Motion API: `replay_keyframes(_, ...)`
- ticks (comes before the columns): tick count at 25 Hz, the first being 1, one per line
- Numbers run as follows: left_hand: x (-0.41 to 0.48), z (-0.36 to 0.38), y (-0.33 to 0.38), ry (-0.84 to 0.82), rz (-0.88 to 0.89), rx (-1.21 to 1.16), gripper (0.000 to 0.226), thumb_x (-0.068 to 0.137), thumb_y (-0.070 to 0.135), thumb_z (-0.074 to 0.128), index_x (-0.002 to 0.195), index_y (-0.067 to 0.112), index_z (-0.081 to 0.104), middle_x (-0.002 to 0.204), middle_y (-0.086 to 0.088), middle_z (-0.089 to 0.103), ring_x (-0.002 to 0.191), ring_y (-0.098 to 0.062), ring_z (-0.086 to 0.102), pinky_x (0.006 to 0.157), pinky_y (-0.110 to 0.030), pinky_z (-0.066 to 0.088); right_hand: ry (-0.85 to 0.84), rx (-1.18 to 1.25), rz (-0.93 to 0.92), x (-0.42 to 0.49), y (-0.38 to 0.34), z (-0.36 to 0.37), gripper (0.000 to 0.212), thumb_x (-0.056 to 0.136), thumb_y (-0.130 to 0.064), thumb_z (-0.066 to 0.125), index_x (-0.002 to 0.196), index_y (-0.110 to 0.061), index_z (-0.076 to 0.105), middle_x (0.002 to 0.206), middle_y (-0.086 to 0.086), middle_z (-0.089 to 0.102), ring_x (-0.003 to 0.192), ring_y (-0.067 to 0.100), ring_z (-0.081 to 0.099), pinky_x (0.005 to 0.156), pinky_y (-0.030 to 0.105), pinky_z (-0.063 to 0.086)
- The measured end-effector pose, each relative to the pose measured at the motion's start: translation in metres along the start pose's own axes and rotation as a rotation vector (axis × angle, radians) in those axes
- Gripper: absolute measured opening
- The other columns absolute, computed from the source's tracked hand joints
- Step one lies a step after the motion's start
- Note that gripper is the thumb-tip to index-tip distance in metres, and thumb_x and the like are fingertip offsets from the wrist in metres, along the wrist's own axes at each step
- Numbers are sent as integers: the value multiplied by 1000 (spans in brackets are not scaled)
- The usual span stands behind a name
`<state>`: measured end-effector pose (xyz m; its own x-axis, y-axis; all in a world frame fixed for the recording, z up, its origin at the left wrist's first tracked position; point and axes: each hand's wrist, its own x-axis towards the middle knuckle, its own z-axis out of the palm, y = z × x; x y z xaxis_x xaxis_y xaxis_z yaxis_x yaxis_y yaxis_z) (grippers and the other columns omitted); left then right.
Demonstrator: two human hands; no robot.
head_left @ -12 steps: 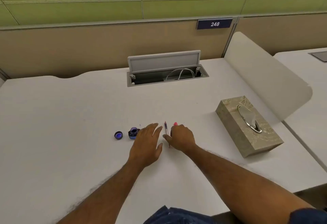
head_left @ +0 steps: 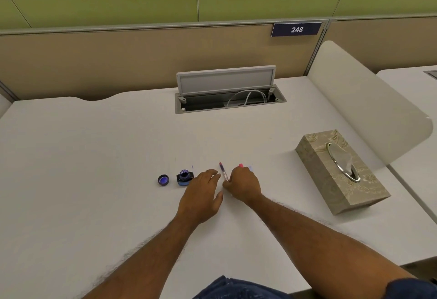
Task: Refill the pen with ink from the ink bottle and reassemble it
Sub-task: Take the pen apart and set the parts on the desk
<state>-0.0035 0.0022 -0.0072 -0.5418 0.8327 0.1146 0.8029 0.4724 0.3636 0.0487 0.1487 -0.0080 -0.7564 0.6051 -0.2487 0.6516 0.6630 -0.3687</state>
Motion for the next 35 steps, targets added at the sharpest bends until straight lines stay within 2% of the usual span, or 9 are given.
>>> replay_keyframes(5, 10, -5, 6, 114, -74, -146, 47, 94, 37, 51, 133, 9, 53, 137, -5, 55, 127, -18, 49, 105, -31, 39, 72, 220, -18, -18, -2, -24, 27, 81, -38, 65, 72, -13, 69, 62, -1, 70, 60, 15, 66, 70, 34, 58)
replay_keyframes(9, 31, -26, 21, 125, -454, -891, 24, 99, 30, 45, 100, 18, 65, 107, 2, 67, 99, -15, 63, 93, -43, 49, 139, 340, -73, -35, 0, -38, 19, 77, -37, 67, 64, -24, 64, 50, -9, 65, 51, 2, 62, 54, 21, 47)
replay_keyframes(12, 36, -40, 24, 45, -571, -1265, 25, 100, 30, 46, 101, 21, 69, 105, 3, 74, 100, -19, 69, 89, -37, 54, 175, 352, -170, -48, 0, -37, 18, 78, -35, 69, 63, -28, 62, 44, -16, 57, 52, -5, 59, 57, 14, 37)
replay_keyframes(16, 26, -44, 19, 20, -507, -1312, 25, 99, 27, 49, 104, 17, 71, 107, 0, 74, 105, -19, 68, 90, -36, 54, 192, 415, -225, -57, 0, -34, 18, 79, -33, 68, 67, -19, 67, 46, -14, 60, 55, 0, 60, 83, 31, 45)
replay_keyframes(19, 21, -44, 20, 9, -508, -1353, 26, 99, 25, 48, 104, 16, 72, 111, 1, 72, 109, -17, 65, 85, -30, 56, 85, 514, -243, -64, 0, -37, 17, 82, -31, 69, 71, -19, 67, 56, -8, 66, 54, 3, 61, 71, 29, 50)
replay_keyframes(23, 14, -42, 22, -38, -491, -1414, 31, 99, 28, 47, 111, 13, 71, 111, -1, 72, 101, -13, 67, 83, -26, 53, -409, 1238, -87, -70, -8, -44, 32, 97, -32, 49, 89, -13, 73, 81, 17, 70, 65, 28, 65, 67, 37, 55)
replay_keyframes(25, 10, -42, 23, -37, -475, -1422, 31, 99, 29, 47, 112, 13, 71, 106, -2, 73, 89, -13, 67, 83, -26, 51, -522, 1453, 15, -72, -12, -44, 39, 101, -29, 41, 89, -12, 75, 76, 17, 64, 56, 25, 56, 57, 32, 49)
replay_keyframes(29, 5, -42, 24, 51, -428, -1436, 30, 100, 24, 45, 102, 19, 75, 111, 1, 73, 105, -14, 67, 89, -24, 53, -492, 1515, 21, -75, -17, -38, 38, 103, -25, 40, 89, -8, 70, 66, 6, 56, 47, 12, 42, 49, 23, 38)
replay_keyframes(35, 2, -43, 25, 163, -440, -1388, 34, 99, 22, 47, 87, 26, 78, 103, 2, 75, 101, -16, 69, 97, -33, 50, -321, 1446, -39, -76, -25, -30, 34, 101, -28, 48, 89, -6, 72, 65, 6, 64, 47, 11, 48, 49, 21, 43)
